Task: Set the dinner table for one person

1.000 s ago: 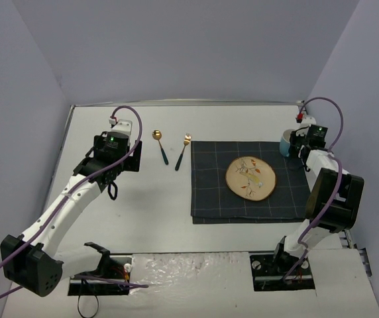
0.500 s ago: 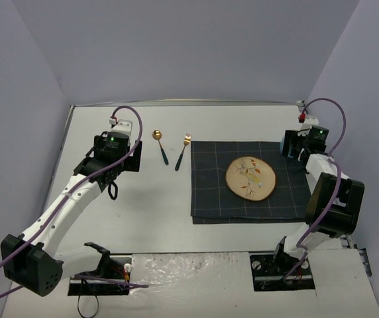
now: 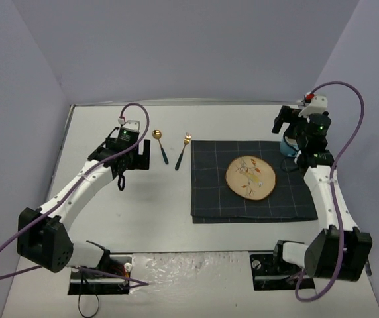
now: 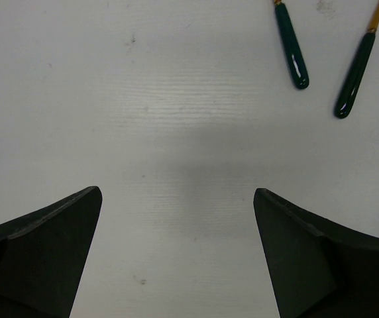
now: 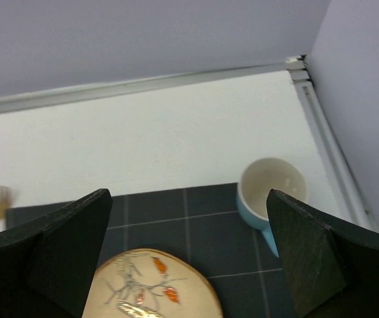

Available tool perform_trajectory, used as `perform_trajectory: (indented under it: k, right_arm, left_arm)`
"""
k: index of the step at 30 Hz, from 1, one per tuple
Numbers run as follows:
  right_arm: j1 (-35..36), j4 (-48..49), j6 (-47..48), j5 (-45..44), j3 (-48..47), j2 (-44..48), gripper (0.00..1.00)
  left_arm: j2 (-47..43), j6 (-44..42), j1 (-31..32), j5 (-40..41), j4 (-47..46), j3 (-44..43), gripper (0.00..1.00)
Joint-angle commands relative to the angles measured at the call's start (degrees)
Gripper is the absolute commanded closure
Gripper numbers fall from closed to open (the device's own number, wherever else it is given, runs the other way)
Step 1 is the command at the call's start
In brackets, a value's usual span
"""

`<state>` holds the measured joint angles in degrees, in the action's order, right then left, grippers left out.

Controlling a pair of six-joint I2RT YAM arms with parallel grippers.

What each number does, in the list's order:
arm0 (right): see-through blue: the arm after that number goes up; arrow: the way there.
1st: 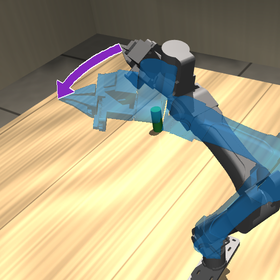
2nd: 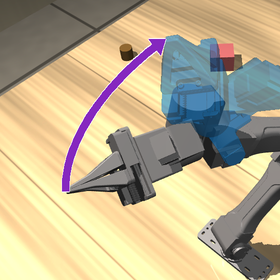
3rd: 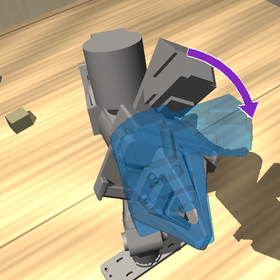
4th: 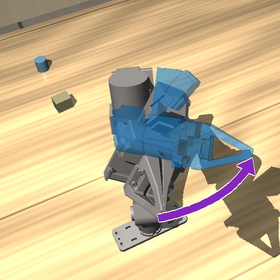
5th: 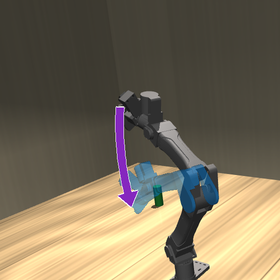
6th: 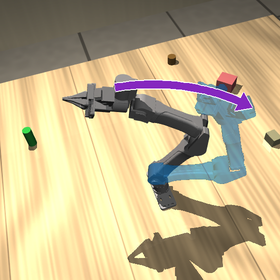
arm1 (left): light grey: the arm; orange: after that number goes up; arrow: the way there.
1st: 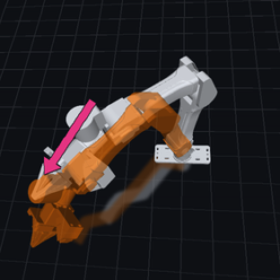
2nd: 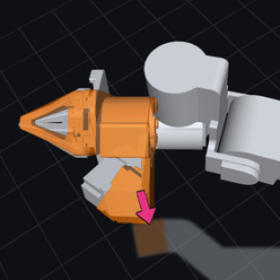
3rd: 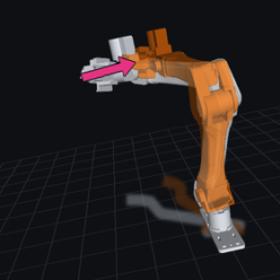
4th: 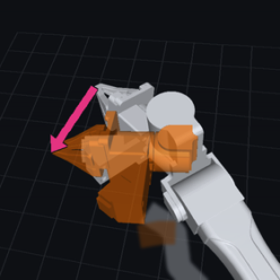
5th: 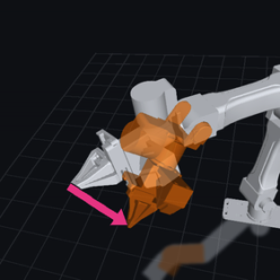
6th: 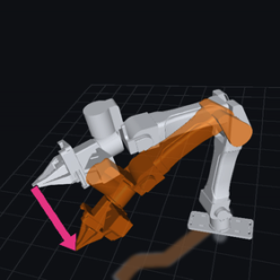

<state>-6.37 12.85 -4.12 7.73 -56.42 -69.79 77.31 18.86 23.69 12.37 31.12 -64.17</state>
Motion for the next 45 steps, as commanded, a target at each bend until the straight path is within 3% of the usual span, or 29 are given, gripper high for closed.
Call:
perform_trajectory:
  k: [1, 13, 17, 30, 42, 45]
  right_arm:
    - [2.37, 3.59, -9.8, 0.57, -0.72, 6.8, 0.0]
    - [4.5, 3.03, -15.97, 7.02, 8.26, 21.83, 0.0]
    - [5.66, 1.36, -16.96, 7.93, 8.39, 25.01, 0.0]
    - [7.6, -6.53, -13.81, 8.18, 6.85, 31.3, 0.0]
    - [7.6, -8.89, -13.45, 8.19, 7.9, 33.23, 0.0]
    - [7.68, -8.95, -13.6, 8.01, 8.29, 33.47, 0.0]
  left_arm:
    - [4.94, 5.7, 1.47, -4.45, -2.86, -7.33, 0.03]
    - [29.09, 3.14, 8.02, -6.75, -2.58, -28.84, 0.03]
    - [36.01, 1.5, 8.22, -10.51, -2.23, -35.64, 0.09]
    - [45.66, -3.13, 8.22, -14.39, -0.54, -41.56, 0.44]
    - [51.09, -4.19, 8.22, -14.91, -0.26, -43.67, 0.55]
    - [51.71, -4.39, 8.13, -14.77, -0.35, -43.41, 0.74]
